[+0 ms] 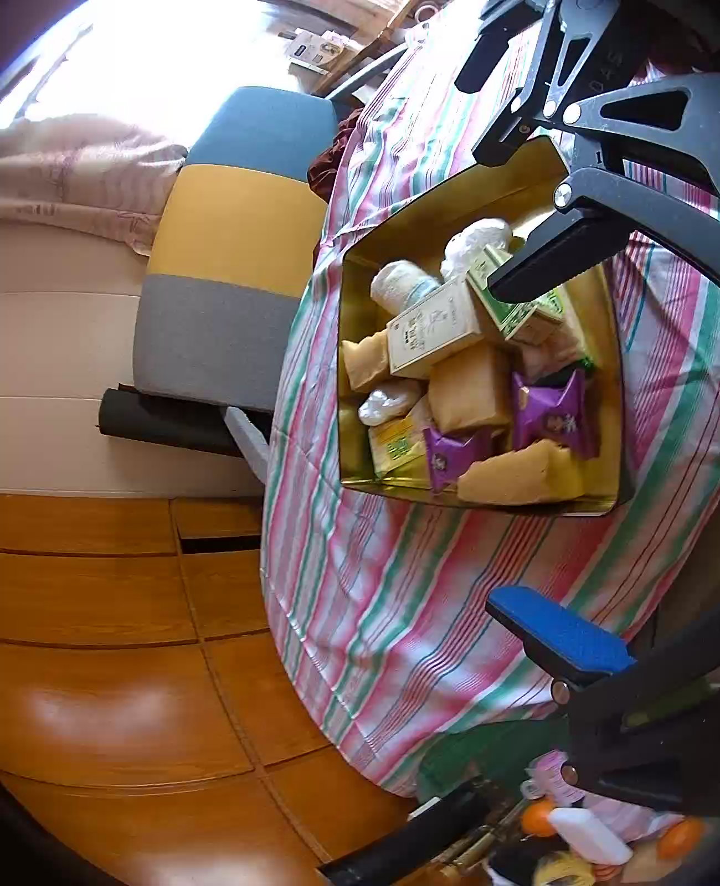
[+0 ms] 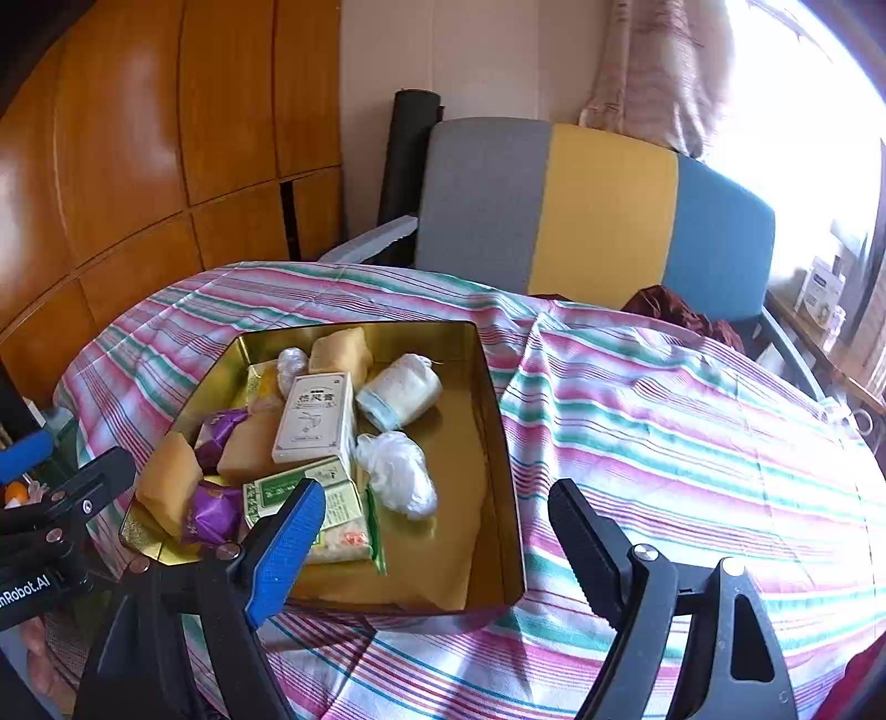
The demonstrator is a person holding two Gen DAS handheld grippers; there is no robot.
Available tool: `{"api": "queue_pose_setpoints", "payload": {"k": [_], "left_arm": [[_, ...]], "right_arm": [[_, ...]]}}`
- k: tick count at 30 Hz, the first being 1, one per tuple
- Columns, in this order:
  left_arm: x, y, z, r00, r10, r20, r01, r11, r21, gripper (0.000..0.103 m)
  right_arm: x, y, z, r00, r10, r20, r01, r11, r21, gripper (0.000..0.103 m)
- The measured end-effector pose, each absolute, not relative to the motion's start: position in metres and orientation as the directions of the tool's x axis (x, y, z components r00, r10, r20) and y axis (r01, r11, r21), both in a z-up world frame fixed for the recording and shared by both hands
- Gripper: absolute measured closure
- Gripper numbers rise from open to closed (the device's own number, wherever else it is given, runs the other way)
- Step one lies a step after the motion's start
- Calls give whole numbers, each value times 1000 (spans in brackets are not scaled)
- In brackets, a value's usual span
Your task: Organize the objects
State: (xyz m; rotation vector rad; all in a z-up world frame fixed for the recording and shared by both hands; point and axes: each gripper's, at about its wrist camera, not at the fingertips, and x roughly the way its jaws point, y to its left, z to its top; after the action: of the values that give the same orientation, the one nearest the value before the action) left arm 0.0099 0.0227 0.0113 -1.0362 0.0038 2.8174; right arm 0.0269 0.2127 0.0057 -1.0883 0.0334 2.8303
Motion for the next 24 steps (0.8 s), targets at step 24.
{"api": "queue_pose_setpoints", "payload": {"k": [24], "left_arm": [[19, 26, 11, -772, 100, -628, -106, -994, -27, 0]], "right_arm": [[27, 206, 4, -738, 93, -669, -103, -994, -25, 19]]}}
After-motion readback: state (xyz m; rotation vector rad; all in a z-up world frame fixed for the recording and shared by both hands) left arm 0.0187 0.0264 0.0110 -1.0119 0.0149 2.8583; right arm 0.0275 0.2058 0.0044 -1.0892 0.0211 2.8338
